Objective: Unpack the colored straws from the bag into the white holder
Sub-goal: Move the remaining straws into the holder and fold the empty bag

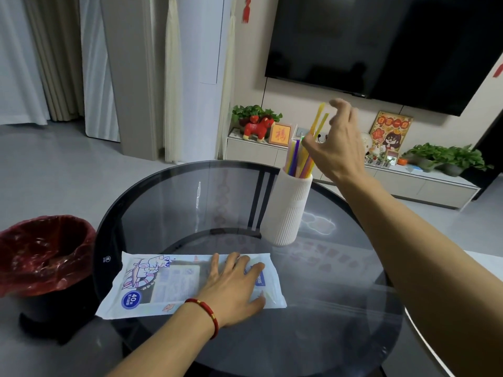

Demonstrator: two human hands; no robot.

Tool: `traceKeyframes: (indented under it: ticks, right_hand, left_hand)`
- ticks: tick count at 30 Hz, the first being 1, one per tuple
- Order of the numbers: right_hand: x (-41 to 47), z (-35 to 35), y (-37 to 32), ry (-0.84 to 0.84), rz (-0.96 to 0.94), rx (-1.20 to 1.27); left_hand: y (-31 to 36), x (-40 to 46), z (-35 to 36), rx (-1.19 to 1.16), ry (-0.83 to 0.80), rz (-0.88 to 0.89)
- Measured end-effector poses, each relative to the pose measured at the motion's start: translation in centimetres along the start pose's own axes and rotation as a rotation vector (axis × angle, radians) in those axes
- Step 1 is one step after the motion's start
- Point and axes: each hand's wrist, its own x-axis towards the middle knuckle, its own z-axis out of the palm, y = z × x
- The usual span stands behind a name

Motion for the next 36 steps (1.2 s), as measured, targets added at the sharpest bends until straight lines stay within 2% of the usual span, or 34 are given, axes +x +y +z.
traceKeyframes:
  ticks: [5,12,16,18,21,23,25,28,30,31,33,36]
  right_hand:
    - [-0.9,0.9,0.1,-0.328,-0.155,-0.067]
    - [-2.3,1.3,0.8,-0.269,-0.220,-0.060]
    - [-2.1,1.4,1.1,-0.404,-0.214,-0.047]
    - [-2.2,0.9,1.0,-0.307,-0.202,-0.004]
    - [-3.5,-0.5,0.5,-0.053,-0.243,0.085]
    - [-6.0,-0.9,0.3,0.009,-0.274,0.128]
    - [-9.2,-0.4,0.3,-0.091,-0.190,0.180]
    - [-14.3,2.3,0.3,-0.511,0.076,0.196]
    - [-17.2,4.3,-0.1,-0.744,0.139,0.197]
    - [-18.2,5.1,-0.4,-0.802,0.176,0.231]
    - [-19.9,6.3,-1.7,-0.865,0.363,0.380]
    - [-21.6,7.6,-4.6,-0.905,0.620,0.563]
  left_hand:
    - [-0.1,-0.1,-0.1,-0.008,0.015,0.010]
    - [-0.5,-0.2,-0.3,-0.012,0.018,0.044]
    - [-0.5,-0.2,-0.6,-0.013,0.054,0.059]
    - [-0.5,-0.4,-0.8,0.007,0.098,0.079]
    - [-0.7,-0.8,-1.0,0.070,0.169,0.127]
    - [-1.0,-1.1,-1.3,0.104,0.213,0.143]
    - [-1.5,-1.5,-1.7,0.135,0.278,0.146]
    - [-2.3,-2.5,-1.7,0.101,0.337,0.135]
    - [-2.7,-3.5,-1.7,0.073,0.354,0.141]
    - [-2.8,-3.9,-1.8,0.071,0.380,0.151]
    - [-3.3,-5.0,-2.6,0.037,0.444,0.155]
    - [-4.9,-7.4,-3.8,-0.057,0.527,0.118]
